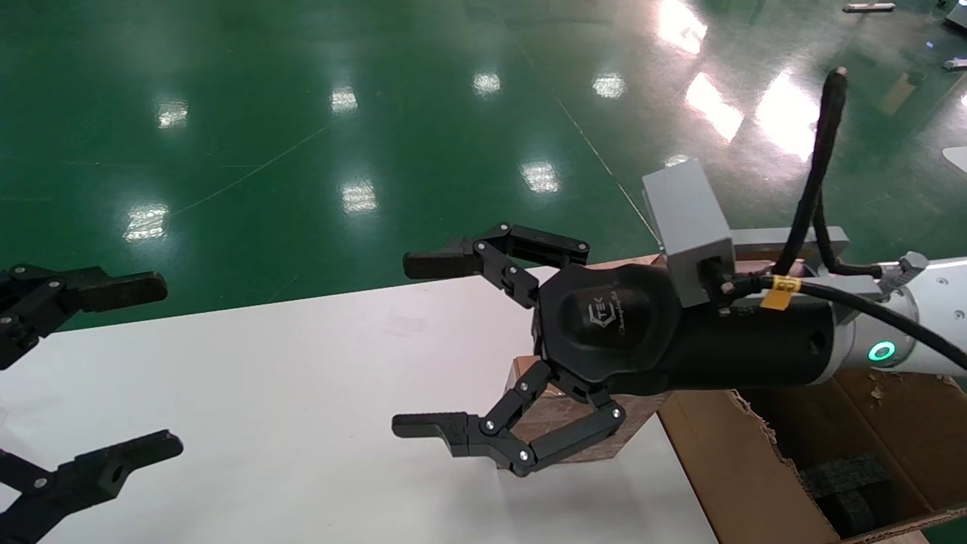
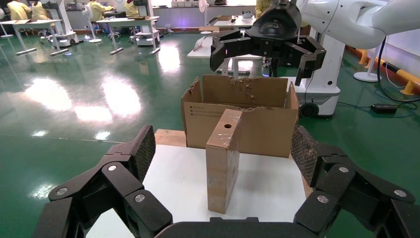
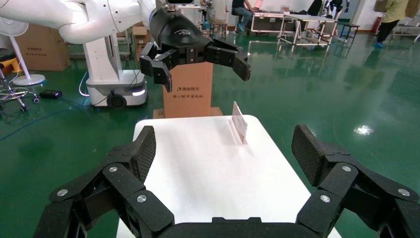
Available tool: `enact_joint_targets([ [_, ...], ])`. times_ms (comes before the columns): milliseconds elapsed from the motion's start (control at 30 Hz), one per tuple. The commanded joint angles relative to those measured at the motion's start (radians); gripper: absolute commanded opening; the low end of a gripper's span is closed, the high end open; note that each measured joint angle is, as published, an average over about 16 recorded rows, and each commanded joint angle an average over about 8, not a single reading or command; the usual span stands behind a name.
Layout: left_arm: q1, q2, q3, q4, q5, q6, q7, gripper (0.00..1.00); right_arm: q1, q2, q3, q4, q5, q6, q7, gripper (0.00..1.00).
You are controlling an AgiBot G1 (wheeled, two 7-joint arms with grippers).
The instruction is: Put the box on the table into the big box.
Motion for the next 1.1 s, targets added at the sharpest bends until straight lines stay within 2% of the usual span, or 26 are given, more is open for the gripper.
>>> enact_joint_targets([
  [33,0.000,0.000,0.000,0.000,0.000,0.000,0.000,1.00,0.000,0.000,0.000,0.000,0.000,0.000,0.000,1.00],
  [667,0.000,0.000,0.000,0.000,0.000,0.000,0.000,1.00,0.000,0.009,-0.003,-0.010,-0.020,-0.004,-0.012,1.00],
  [700,0.000,0.000,0.000,0.000,0.000,0.000,0.000,0.96,0.001,0.012,-0.004,-0.016,-0.028,-0.005,-0.018,1.00],
  [733,0.000,0.000,0.000,0.000,0.000,0.000,0.000,0.85,0.003,0.016,-0.006,-0.023,-0.037,-0.008,-0.025,1.00],
  [933,0.000,0.000,0.000,0.000,0.000,0.000,0.000,0.10,0.026,0.047,-0.013,-0.099,-0.110,-0.032,-0.087,1.00],
  [967,0.000,0.000,0.000,0.000,0.000,0.000,0.000,0.02,0.032,0.051,-0.015,-0.114,-0.123,-0.037,-0.100,1.00],
  [1100,0.000,0.000,0.000,0.000,0.000,0.000,0.000,0.00,0.060,0.063,-0.030,-0.182,-0.173,-0.061,-0.154,1.00],
])
